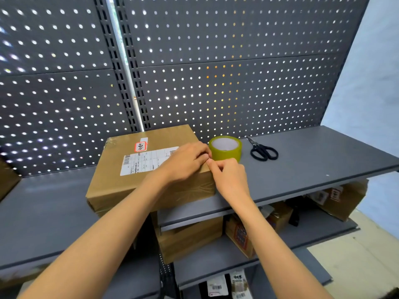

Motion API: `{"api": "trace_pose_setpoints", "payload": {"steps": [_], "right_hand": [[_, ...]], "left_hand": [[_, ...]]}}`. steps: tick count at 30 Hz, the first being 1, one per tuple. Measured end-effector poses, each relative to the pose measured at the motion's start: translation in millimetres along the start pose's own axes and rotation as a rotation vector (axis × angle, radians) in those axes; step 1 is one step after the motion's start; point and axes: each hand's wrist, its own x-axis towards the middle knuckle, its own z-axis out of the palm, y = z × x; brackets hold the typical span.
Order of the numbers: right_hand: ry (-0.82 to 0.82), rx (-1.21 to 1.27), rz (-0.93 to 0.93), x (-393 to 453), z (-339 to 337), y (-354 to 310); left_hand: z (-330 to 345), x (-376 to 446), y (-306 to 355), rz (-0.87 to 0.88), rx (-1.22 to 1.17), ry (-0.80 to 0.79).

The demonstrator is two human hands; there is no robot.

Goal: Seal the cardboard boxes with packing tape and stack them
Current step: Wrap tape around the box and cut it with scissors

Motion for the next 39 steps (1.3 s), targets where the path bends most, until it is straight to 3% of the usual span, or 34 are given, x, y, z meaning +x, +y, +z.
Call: {"api": "trace_pose_setpoints", "payload": {"steps": [8,16,33,39], "right_hand": [[0.051,0.022,-0.024,-1.5,1.9,3.4],[-0.018,0.124,0.012,-4.3,-1.8,2.0],[0.124,0.097,0.03,-4.6,3.6,1.7],[0.051,0.047,-0.049,3.0,-5.2,14.5]], "left_hand": [[1.3,0.5,-0.5,0.019,0.011,0.024],[-2.3,-1.5,-0.7,0.02,-0.026,-0.027],[-0.7,1.4,4.7,0.005,0.038,0.023],[-4.0,-4.5,7.3,0.003,0.052,0.022]]}}
